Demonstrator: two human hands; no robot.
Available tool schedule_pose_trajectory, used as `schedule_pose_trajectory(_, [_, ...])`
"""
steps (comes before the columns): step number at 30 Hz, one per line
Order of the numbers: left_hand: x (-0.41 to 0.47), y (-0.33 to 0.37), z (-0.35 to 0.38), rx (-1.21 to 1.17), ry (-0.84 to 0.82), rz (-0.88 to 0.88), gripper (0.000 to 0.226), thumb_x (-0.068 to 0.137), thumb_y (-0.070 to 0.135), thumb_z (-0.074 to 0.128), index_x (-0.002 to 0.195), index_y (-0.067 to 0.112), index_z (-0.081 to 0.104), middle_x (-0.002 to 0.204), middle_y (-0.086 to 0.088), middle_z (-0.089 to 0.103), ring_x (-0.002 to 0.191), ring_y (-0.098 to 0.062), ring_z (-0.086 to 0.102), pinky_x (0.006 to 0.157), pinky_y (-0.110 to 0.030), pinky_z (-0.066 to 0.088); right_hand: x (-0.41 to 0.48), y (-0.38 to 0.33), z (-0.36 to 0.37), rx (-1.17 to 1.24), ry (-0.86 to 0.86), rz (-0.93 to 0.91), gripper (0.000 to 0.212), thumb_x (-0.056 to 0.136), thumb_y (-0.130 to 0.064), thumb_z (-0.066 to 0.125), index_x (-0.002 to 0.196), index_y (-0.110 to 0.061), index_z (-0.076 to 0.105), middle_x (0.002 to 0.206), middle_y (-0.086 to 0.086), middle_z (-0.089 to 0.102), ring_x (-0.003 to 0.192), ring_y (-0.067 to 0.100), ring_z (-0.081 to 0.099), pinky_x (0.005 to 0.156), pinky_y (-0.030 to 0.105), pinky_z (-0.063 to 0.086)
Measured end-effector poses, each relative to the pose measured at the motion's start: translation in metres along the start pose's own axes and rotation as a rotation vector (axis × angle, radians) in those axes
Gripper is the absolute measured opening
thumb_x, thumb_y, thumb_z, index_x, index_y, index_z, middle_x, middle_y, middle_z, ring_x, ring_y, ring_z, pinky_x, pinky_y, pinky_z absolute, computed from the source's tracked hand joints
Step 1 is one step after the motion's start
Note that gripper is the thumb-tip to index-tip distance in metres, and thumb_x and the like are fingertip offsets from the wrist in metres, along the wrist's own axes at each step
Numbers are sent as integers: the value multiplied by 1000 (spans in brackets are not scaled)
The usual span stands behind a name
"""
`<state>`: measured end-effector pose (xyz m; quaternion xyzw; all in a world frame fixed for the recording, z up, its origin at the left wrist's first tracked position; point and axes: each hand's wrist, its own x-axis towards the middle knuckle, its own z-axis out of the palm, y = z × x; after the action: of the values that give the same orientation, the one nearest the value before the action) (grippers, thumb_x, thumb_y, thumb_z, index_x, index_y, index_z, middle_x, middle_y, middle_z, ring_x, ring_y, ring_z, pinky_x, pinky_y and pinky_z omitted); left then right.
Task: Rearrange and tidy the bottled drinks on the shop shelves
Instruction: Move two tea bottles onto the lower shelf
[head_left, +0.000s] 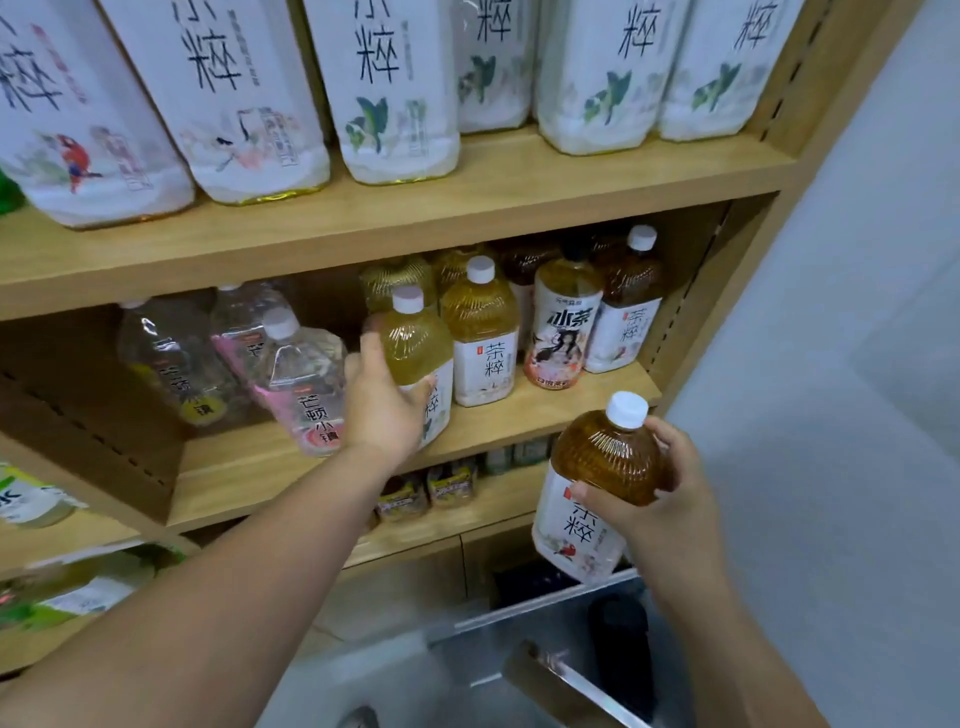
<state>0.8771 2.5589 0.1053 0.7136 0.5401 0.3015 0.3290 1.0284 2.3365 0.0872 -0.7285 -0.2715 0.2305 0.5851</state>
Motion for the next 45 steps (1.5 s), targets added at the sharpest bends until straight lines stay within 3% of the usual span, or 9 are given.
schedule_pose_trajectory(5, [-1,1,0,-6,-43,-2,82,96,19,67,158,19,13,143,-12,38,127,-25,44,96,-27,33,2,6,7,5,-44,26,85,60,-18,97,127,-46,52,125,-18,58,115,12,60,92,47,59])
schedule_pose_trajectory(11, [-17,9,4,-37,27,-25,95,99,13,61,161,26,-11,164,-7,22,148,-25,25,116,-33,28,6,1,18,-18,-108,-6,83,62,-18,96,127,-46,52,125,-17,58,115,11,59,90,43,60])
schedule_pose_trajectory(15, [-44,-7,16,-118,38,-24,92,101,11,55,161,30,-12,170,-1,0,155,-16,2,114,-22,0,10,-2,21,-4,-128,-2,82,63,-15,95,127,-44,53,126,-15,59,115,13,60,91,44,59])
schedule_pose_trajectory(21, [-52,-11,31,-310,-93,-84,99,101,21,57,151,49,-23,169,8,7,155,-15,12,125,-42,18,12,4,22,-5,-111,17,81,62,-14,96,123,-47,54,126,-16,59,115,10,60,92,45,59])
schedule_pose_trajectory(29, [-13,1,38,-336,-79,-186,89,106,22,49,157,30,-23,168,-2,-21,155,-15,-5,99,-14,4,13,10,19,18,-96,49,81,61,-13,95,120,-51,55,120,-21,60,110,7,62,85,33,58])
schedule_pose_trajectory(35, [-12,0,38,-378,-114,-193,93,104,20,52,157,36,-22,168,-3,-22,156,-20,-3,109,-24,6,17,6,21,5,-95,49,80,62,-16,95,120,-51,53,123,-21,59,112,6,60,89,38,59])
schedule_pose_trajectory(40, [-37,-2,28,-477,-39,-115,92,98,29,61,159,45,-6,169,4,8,144,-3,22,118,-31,20,22,-6,17,49,-143,64,81,62,-10,94,121,-50,57,118,-25,62,109,7,64,82,32,61])
schedule_pose_trajectory(42, [-55,-3,24,-511,-204,-33,92,92,39,69,158,46,6,161,10,27,139,-8,42,115,-42,37,26,-14,13,106,-185,51,83,60,-4,94,124,-44,60,117,-21,66,108,5,67,81,34,62])
schedule_pose_trajectory(45, [-65,-3,17,-489,-659,46,101,78,35,84,158,40,22,157,13,38,133,-6,51,112,-44,45,34,-30,8,125,-293,-17,83,60,-2,93,129,-36,61,122,-9,70,111,12,69,87,39,62])
